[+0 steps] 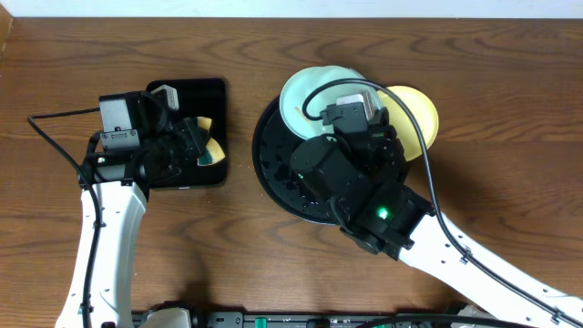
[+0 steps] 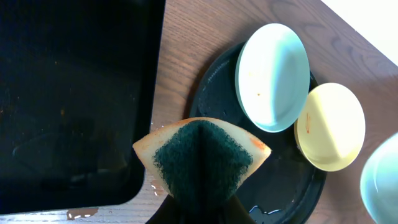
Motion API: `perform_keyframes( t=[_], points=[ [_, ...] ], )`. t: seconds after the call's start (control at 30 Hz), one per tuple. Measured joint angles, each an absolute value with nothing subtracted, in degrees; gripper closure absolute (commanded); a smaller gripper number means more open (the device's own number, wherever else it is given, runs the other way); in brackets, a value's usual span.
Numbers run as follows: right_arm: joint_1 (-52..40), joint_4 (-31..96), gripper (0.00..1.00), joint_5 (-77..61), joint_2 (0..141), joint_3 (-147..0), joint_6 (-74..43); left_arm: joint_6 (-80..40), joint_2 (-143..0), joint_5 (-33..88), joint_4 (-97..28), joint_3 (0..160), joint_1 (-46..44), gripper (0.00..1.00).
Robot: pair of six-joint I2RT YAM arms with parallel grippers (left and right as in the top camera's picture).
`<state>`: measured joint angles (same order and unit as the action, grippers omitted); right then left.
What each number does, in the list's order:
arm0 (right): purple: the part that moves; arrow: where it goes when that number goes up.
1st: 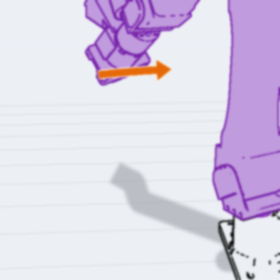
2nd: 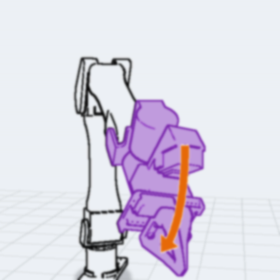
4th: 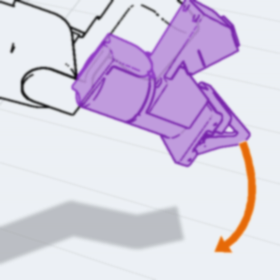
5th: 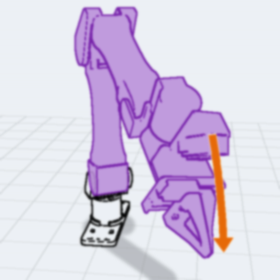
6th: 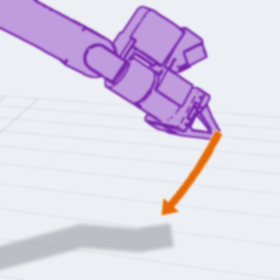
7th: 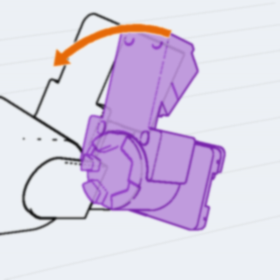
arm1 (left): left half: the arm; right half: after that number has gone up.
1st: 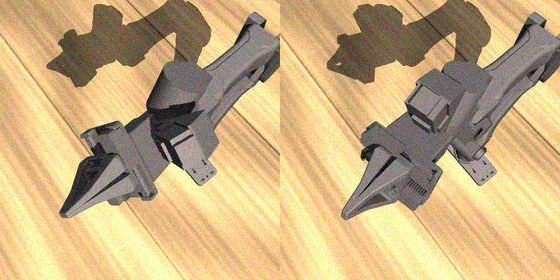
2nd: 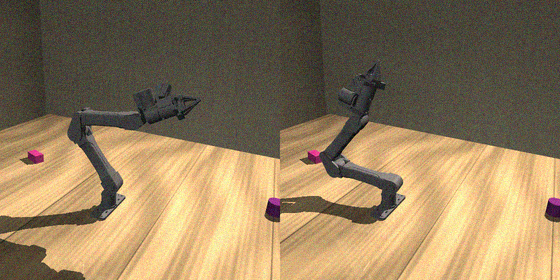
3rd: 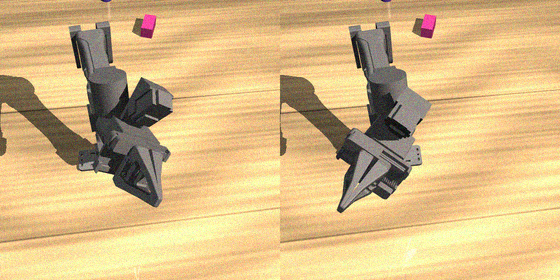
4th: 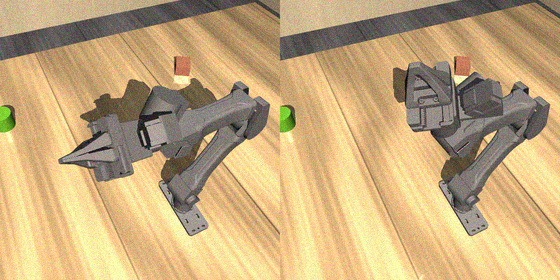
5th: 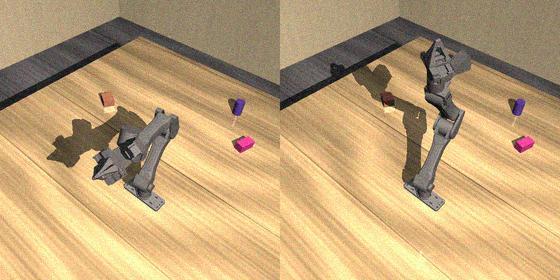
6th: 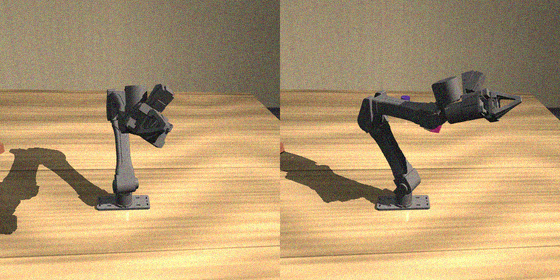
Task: Clean dirty plates on tray and stack at the side
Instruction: 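Lift the light-green plate with the right gripper off the round tray, then carry the plate right and set it on the table at the right side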
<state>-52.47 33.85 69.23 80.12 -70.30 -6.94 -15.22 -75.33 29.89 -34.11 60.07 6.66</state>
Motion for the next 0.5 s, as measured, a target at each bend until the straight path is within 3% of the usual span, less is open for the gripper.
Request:
perform_keyframes(
  t=[0.13,0.23,0.5],
  points=[
    [-47.3,35.1,0.99,67.5,80.0,-70.3,-7.2,-15.2,-75.3,29.9,-34.2,60.1,6.7,0.92],
    [-38.2,34.7,0.99,57.0,79.4,-70.3,-7.4,-15.2,-75.3,29.9,-34.2,60.1,6.7,0.92],
    [-2.2,34.5,0.99,19.0,78.6,-70.3,-8.9,-15.2,-75.3,29.9,-34.2,60.1,6.7,0.92]
  ],
)
